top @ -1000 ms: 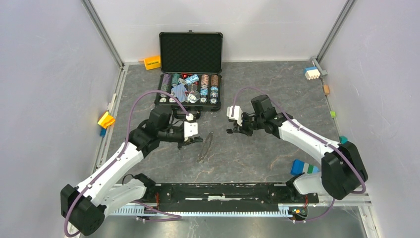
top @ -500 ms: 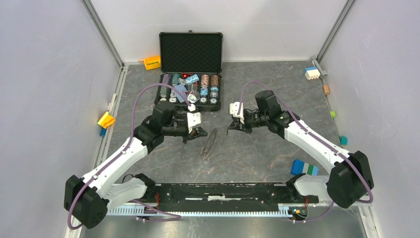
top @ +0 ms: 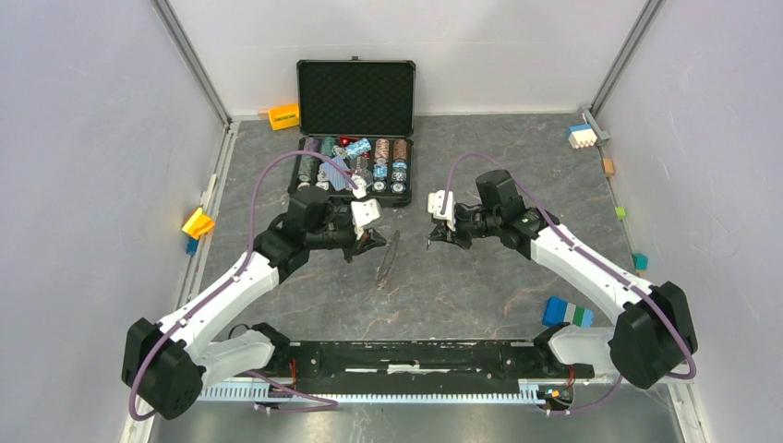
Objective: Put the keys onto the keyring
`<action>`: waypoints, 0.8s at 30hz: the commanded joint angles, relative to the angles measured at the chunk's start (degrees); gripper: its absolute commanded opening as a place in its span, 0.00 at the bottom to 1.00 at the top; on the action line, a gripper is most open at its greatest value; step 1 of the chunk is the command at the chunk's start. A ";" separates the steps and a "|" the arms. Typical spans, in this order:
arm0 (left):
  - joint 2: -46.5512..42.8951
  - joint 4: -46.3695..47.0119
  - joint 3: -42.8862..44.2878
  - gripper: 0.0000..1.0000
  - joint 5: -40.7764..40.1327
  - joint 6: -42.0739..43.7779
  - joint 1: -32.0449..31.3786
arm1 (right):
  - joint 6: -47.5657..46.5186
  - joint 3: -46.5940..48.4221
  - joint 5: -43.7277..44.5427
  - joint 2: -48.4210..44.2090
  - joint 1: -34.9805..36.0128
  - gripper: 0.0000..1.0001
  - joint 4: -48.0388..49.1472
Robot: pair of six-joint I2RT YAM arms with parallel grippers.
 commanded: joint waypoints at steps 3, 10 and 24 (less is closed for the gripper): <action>-1.06 -0.21 1.92 0.02 -1.96 -0.26 -0.71 | 0.47 -0.77 -0.47 -1.71 -0.13 0.00 1.18; -0.13 1.58 2.09 0.02 0.94 -0.59 -1.60 | 2.30 1.30 -6.78 -1.89 0.02 0.00 1.98; 0.59 2.58 1.18 0.02 16.90 10.41 -2.00 | -5.55 2.78 -0.64 -4.96 8.42 0.00 3.50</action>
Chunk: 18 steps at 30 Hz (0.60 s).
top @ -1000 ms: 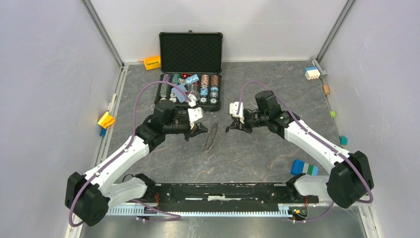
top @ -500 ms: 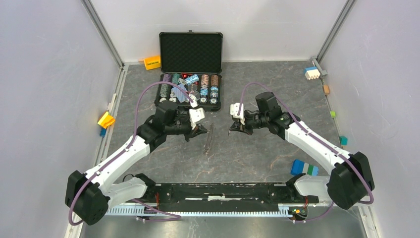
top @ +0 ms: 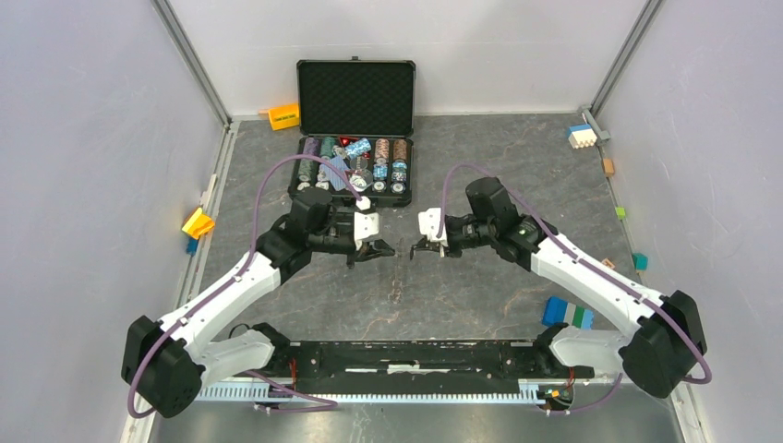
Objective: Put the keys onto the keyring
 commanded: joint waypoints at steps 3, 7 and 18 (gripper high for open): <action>0.52 1.79 0.95 0.02 8.08 4.75 -0.82 | -3.44 3.47 1.21 -1.81 3.55 0.00 1.45; 0.36 1.79 0.74 0.02 8.85 5.31 -0.94 | -4.16 3.93 2.88 -2.00 5.83 0.00 0.87; -0.32 0.96 -0.39 0.02 9.41 6.85 -1.00 | -5.21 1.68 6.55 -4.39 9.08 0.00 1.63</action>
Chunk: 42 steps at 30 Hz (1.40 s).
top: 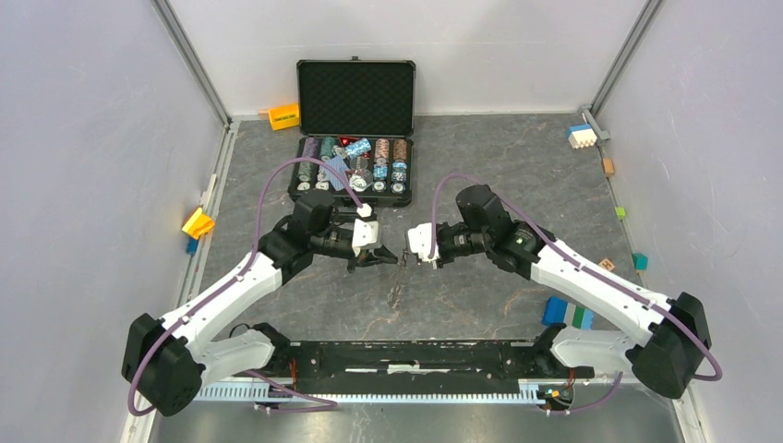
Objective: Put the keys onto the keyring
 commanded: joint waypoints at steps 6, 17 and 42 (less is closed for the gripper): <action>-1.30 0.50 -0.24 0.02 1.93 4.49 -0.33 | -1.85 -0.45 -0.71 -3.04 0.68 0.00 0.60; -0.93 0.46 -0.10 0.02 1.75 4.31 -0.31 | -2.27 -0.11 -0.88 -1.71 1.74 0.00 -0.52; -0.07 0.48 0.46 0.02 -0.79 3.53 -0.29 | -1.08 1.74 -0.78 0.03 2.89 0.00 -1.10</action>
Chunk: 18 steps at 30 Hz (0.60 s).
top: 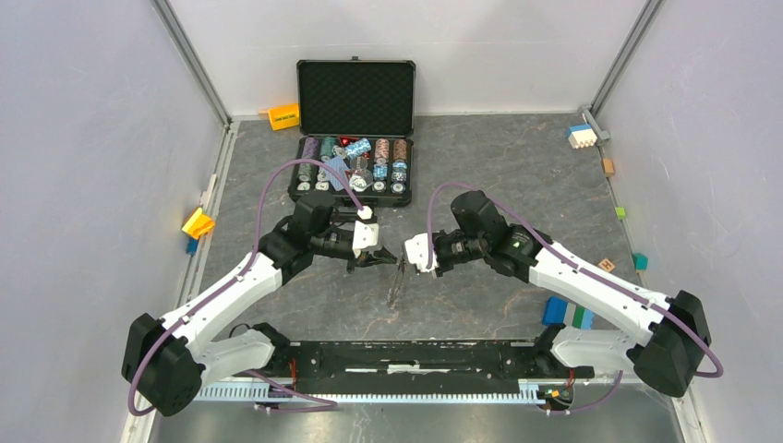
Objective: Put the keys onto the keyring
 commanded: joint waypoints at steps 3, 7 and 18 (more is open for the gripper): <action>-0.01 1.45 0.66 0.02 -0.40 1.21 -0.30 | 1.39 2.74 -0.86 0.75 0.35 0.00 1.38; 0.15 1.45 0.75 0.02 -0.41 1.19 -0.28 | 1.89 2.96 -1.05 0.92 0.35 0.00 1.65; 0.40 1.46 0.92 0.02 -0.41 1.03 -0.47 | 2.90 3.94 -1.48 1.89 0.43 0.00 1.66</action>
